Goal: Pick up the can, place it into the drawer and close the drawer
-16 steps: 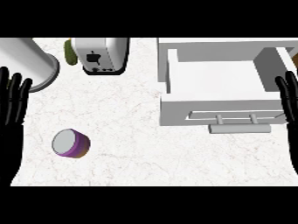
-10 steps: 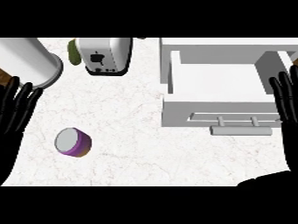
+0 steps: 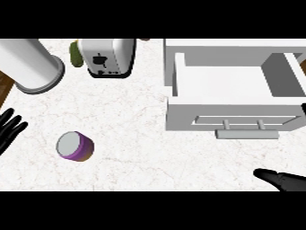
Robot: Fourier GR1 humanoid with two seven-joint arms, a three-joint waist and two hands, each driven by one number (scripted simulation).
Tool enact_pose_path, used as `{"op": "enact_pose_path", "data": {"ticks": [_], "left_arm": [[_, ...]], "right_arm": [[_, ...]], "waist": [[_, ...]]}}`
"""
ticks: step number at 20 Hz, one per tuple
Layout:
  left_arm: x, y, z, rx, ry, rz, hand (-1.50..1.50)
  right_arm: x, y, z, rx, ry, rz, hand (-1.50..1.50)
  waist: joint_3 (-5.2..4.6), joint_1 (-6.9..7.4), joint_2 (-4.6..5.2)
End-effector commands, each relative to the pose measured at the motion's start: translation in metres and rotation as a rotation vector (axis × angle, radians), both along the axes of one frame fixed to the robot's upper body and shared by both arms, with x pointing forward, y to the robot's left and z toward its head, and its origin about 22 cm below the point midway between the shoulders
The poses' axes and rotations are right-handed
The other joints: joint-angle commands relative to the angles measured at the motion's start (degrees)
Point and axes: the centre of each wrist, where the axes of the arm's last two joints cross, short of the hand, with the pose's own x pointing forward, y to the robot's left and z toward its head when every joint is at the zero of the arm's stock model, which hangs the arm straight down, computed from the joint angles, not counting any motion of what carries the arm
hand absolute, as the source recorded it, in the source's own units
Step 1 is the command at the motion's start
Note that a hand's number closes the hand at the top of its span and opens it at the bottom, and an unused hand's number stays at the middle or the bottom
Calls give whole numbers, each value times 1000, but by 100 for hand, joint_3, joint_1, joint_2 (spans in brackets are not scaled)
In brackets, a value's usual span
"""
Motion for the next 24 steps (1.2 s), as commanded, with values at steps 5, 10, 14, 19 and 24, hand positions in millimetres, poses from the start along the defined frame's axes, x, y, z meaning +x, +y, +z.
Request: {"op": "enact_pose_path", "data": {"ticks": [5, 10, 14, 19, 24], "left_arm": [[-17, 44, 28, 23, 7, -6, -150], [-35, 57, 16, -17, 56, 0, -150], [-20, 69, 31, -89, 85, 24, -150], [-11, 76, 27, -170, 182, 20, -150], [-14, 55, 9, -224, 240, 8, -150]], "right_arm": [[-39, -34, -8, 13, 28, -8, -150], [-44, -44, -16, 19, 23, -36, -150], [-46, -53, -21, 14, 11, -14, -150], [-51, -76, -8, 5, 22, 6, -150], [-76, -65, -16, 3, 53, -10, -150]], "waist": [[3, -24, -3], [2, -7, -2], [3, -23, 2], [2, -43, 6], [1, -38, 1]]}}
